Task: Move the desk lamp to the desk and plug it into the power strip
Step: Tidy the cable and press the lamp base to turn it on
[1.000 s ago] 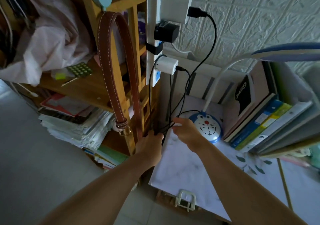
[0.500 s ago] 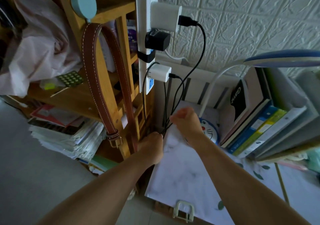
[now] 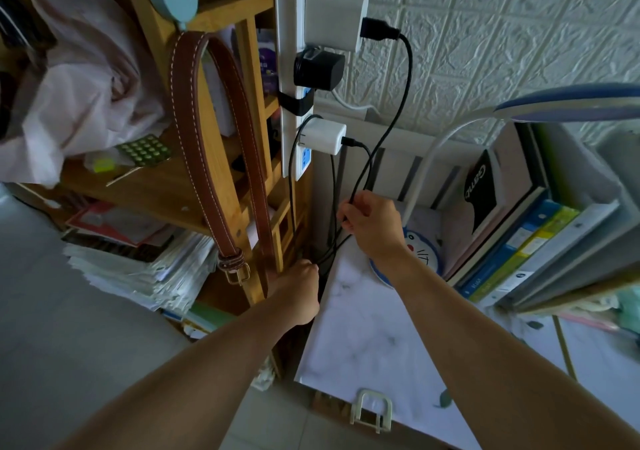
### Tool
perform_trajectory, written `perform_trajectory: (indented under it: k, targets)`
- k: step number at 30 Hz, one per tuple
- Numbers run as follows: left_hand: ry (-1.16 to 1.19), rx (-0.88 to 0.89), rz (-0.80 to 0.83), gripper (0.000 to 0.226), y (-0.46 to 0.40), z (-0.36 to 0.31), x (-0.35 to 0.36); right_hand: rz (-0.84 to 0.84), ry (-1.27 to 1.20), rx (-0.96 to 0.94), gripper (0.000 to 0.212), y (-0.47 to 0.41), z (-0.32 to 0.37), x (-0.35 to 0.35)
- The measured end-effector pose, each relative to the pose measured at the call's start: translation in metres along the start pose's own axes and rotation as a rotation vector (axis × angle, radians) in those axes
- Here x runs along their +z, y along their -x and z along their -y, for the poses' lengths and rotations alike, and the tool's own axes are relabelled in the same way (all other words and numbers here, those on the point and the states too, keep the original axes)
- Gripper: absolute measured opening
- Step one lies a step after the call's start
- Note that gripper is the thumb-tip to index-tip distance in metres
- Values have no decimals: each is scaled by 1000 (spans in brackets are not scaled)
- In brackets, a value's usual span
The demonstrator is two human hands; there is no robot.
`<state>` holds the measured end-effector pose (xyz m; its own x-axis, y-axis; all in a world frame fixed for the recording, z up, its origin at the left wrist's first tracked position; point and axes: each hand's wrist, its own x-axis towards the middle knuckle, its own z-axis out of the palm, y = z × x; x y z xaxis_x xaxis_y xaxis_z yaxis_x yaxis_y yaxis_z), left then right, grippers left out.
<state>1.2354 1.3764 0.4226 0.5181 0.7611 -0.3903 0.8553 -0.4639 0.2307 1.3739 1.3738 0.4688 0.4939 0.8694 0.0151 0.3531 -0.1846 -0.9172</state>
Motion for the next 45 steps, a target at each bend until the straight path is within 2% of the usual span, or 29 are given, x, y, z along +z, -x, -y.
perform_trajectory:
  k: [5, 10, 12, 15, 17, 20, 23, 27, 34, 37, 40, 42, 45]
  targets:
    - [10, 23, 14, 62, 6, -9, -1, 118, 12, 55, 21, 7, 4, -8]
    - [-9, 11, -12, 65, 14, -21, -5, 179, 54, 141, 45, 12, -1, -21]
    - [14, -19, -82, 64, 18, -30, -6, 164, 47, 163, 46, 14, -7, -27]
    - [14, -7, -275, 60, 21, -45, -4, 138, 45, 193, 51, 17, -17, -35]
    - [8, 61, -410, 56, 19, -54, -2, 107, 112, 195, 50, 19, -24, -41]
    - [48, 184, -479, 56, 12, -67, 5, 68, 189, 194, 47, 24, -36, -52]
    - [112, 230, -440, 63, 3, -80, 18, 35, 244, 190, 46, 30, -55, -63]
    - [156, 197, -287, 73, -14, -93, 36, 54, 362, 277, 58, 36, -86, -71]
    - [311, 140, -216, 78, -58, -102, 50, 25, 263, 447, 72, 19, -125, -72]
    - [458, 99, -171, 78, -82, -103, 57, 12, 250, 467, 71, 7, -136, -68]
    - [735, 81, -122, 75, -101, -107, 62, 55, 350, 467, 76, -2, -140, -62]
    - [861, 70, -113, 72, -110, -110, 64, 74, 402, 493, 71, -10, -140, -61]
    - [867, 25, -151, 75, -119, -111, 69, 95, 455, 494, 60, -22, -140, -60]
